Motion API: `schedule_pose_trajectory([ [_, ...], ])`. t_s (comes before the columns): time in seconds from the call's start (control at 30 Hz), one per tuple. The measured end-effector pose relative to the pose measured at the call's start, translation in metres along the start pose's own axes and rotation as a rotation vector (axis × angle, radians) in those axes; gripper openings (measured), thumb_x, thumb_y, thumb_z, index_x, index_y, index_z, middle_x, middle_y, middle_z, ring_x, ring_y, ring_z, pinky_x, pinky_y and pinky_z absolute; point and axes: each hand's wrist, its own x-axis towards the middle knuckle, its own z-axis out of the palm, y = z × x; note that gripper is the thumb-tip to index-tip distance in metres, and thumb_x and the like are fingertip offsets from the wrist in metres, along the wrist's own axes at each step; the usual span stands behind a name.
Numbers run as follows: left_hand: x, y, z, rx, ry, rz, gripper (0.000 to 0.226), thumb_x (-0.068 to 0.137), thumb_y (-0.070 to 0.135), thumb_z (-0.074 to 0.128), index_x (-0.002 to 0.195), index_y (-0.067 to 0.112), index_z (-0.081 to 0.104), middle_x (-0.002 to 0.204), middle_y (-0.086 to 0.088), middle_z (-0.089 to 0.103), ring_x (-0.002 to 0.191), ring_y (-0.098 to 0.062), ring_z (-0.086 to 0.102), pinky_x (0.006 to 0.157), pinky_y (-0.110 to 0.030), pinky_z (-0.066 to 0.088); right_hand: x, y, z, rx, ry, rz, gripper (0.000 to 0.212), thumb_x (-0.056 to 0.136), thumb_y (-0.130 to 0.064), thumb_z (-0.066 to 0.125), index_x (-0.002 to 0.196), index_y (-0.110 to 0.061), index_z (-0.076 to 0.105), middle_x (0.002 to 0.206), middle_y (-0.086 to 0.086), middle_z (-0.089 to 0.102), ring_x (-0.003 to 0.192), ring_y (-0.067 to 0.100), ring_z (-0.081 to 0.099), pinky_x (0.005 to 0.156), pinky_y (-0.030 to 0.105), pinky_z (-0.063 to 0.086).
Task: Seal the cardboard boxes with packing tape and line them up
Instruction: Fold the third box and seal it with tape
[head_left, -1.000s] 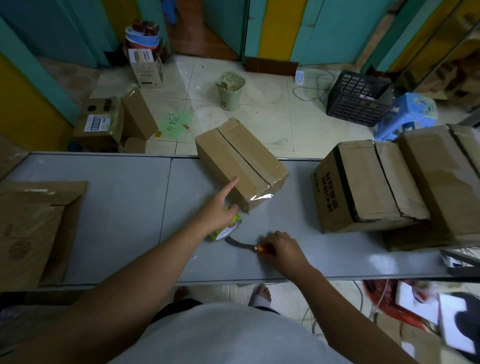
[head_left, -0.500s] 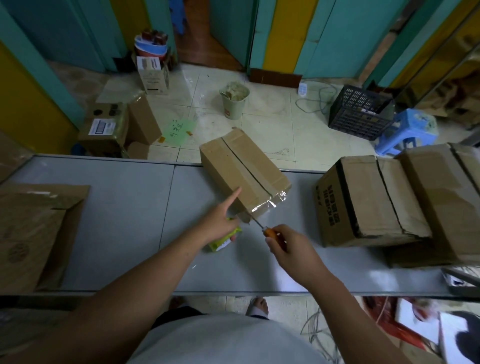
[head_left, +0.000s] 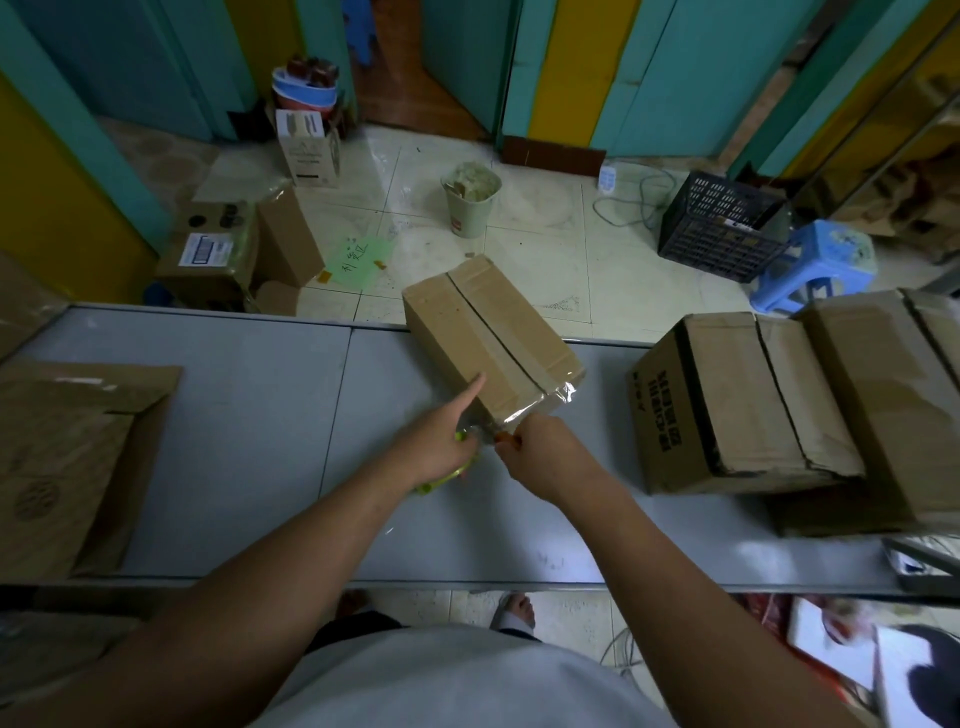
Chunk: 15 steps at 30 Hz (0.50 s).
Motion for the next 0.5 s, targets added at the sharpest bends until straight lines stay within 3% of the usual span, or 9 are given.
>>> schedule_pose_trajectory([
  [0.1, 0.001, 0.001, -0.002, 0.055, 0.012, 0.021, 0.089, 0.098, 0.041, 0.058, 0.147, 0.080, -0.005, 0.087, 0.008, 0.070, 0.065, -0.010, 0.065, 0.062, -0.032, 0.050, -0.002, -0.002, -0.007, 0.025, -0.017, 0.005, 0.019, 0.104, -0.025, 0.058, 0.106, -0.009, 0.067, 0.101, 0.013, 0.074, 0.091, 0.026, 0.072, 0.078, 0.033, 0.057],
  [0.23, 0.004, -0.003, -0.004, 0.050, -0.054, -0.006, 0.091, 0.099, 0.041, 0.057, 0.146, 0.081, -0.010, 0.076, 0.008, 0.078, 0.068, -0.015, 0.076, 0.076, -0.046, 0.064, -0.019, 0.014, -0.007, 0.035, -0.008, 0.053, 0.035, 0.105, -0.034, 0.058, 0.092, -0.003, 0.068, 0.089, 0.014, 0.075, 0.076, 0.027, 0.072, 0.070, 0.038, 0.058],
  [0.33, 0.005, -0.004, -0.005, 0.029, -0.083, 0.011, 0.091, 0.099, 0.040, 0.057, 0.143, 0.083, -0.011, 0.071, 0.004, 0.076, 0.065, -0.010, 0.076, 0.077, -0.046, 0.064, -0.034, 0.027, -0.002, 0.082, 0.029, 0.042, 0.042, 0.104, -0.038, 0.059, 0.088, -0.002, 0.071, 0.082, 0.016, 0.074, 0.071, 0.032, 0.070, 0.068, 0.045, 0.058],
  [0.4, 0.006, -0.003, -0.007, -0.007, -0.102, 0.025, 0.089, 0.102, 0.039, 0.056, 0.140, 0.084, -0.010, 0.079, 0.000, 0.078, 0.067, -0.010, 0.077, 0.078, -0.042, 0.064, -0.043, 0.034, 0.003, 0.124, 0.054, 0.028, 0.040, 0.104, -0.040, 0.059, 0.089, -0.006, 0.072, 0.081, 0.014, 0.075, 0.069, 0.032, 0.070, 0.068, 0.047, 0.058],
  [0.5, 0.007, -0.001, -0.011, -0.057, -0.141, 0.019, 0.084, 0.106, 0.038, 0.056, 0.149, 0.078, -0.005, 0.114, -0.009, 0.075, 0.070, -0.012, 0.079, 0.076, -0.038, 0.062, -0.052, 0.044, 0.010, 0.154, 0.086, 0.012, 0.036, 0.105, -0.045, 0.057, 0.090, -0.015, 0.071, 0.080, 0.007, 0.075, 0.068, 0.026, 0.070, 0.070, 0.047, 0.061],
])
